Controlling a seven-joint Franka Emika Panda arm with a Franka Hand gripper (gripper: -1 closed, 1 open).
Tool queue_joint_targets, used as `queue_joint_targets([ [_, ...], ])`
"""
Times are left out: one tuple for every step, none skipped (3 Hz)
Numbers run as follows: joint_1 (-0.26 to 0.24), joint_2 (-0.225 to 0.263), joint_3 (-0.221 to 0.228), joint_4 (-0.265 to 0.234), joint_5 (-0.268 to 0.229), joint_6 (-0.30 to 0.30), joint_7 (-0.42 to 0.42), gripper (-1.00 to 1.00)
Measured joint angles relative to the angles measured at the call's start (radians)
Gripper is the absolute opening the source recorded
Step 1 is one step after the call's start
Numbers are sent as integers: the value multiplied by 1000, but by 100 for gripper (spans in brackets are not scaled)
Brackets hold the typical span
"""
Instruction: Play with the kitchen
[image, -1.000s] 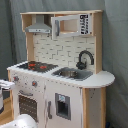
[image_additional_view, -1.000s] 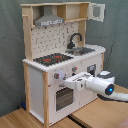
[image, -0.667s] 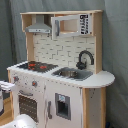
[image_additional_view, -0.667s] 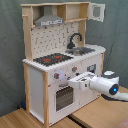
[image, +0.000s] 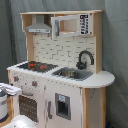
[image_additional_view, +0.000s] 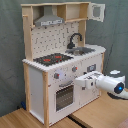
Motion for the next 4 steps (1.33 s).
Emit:
queue_joint_targets([
  [20, 0, -6, -105, 0, 5, -2, 100],
  [-54, 0, -5, -149, 22, 51, 17, 100],
  [-120, 4, 0, -121, 60, 93, 68, 100],
  [-181, 6, 14, -82, 89, 119, 138, 100],
])
